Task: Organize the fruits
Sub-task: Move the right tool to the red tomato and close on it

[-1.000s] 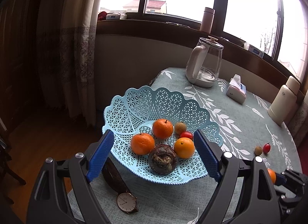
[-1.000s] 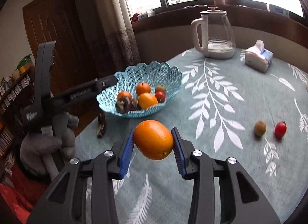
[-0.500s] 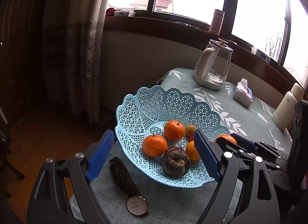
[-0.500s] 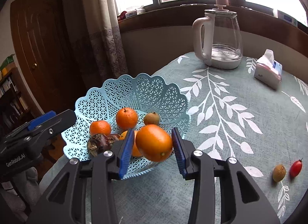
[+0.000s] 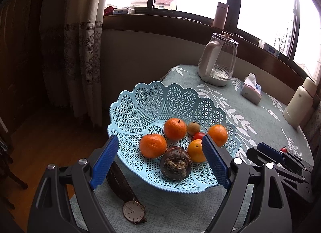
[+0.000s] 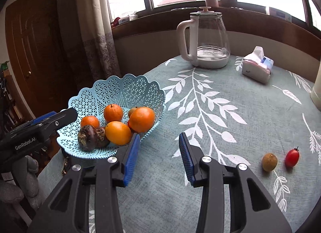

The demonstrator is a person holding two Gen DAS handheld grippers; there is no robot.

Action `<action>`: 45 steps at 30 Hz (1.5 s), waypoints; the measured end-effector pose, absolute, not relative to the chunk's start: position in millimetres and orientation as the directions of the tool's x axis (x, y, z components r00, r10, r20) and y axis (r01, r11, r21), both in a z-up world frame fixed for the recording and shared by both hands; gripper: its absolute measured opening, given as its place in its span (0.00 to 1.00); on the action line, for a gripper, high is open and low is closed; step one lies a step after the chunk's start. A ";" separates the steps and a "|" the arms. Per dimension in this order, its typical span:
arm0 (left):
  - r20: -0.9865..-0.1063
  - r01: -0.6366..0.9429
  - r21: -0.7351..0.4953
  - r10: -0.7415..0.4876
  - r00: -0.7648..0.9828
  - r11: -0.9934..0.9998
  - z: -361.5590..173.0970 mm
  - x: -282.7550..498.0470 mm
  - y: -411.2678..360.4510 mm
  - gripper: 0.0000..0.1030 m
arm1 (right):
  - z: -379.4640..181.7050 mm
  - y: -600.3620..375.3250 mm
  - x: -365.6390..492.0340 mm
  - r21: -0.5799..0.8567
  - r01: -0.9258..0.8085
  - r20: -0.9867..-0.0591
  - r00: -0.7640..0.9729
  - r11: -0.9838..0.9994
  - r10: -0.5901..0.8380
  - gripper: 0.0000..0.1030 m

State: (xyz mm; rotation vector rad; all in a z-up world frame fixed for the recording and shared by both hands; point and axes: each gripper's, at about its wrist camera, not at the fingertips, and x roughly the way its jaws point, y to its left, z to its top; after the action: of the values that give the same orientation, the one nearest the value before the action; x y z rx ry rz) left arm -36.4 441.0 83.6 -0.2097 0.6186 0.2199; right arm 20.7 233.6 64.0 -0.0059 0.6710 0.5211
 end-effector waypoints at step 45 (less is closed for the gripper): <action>-0.588 -0.030 -0.024 0.010 0.808 0.999 93.4 -15.0 319.5 0.83 | 24.0 65.1 89.9 0.138 -0.083 -0.724 0.672 0.987 0.158 0.34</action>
State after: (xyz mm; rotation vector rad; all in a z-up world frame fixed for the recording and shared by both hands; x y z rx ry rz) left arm -15.0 319.5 93.4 -0.0329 0.6289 0.0210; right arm 89.9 65.1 24.0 0.0959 0.8236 0.1358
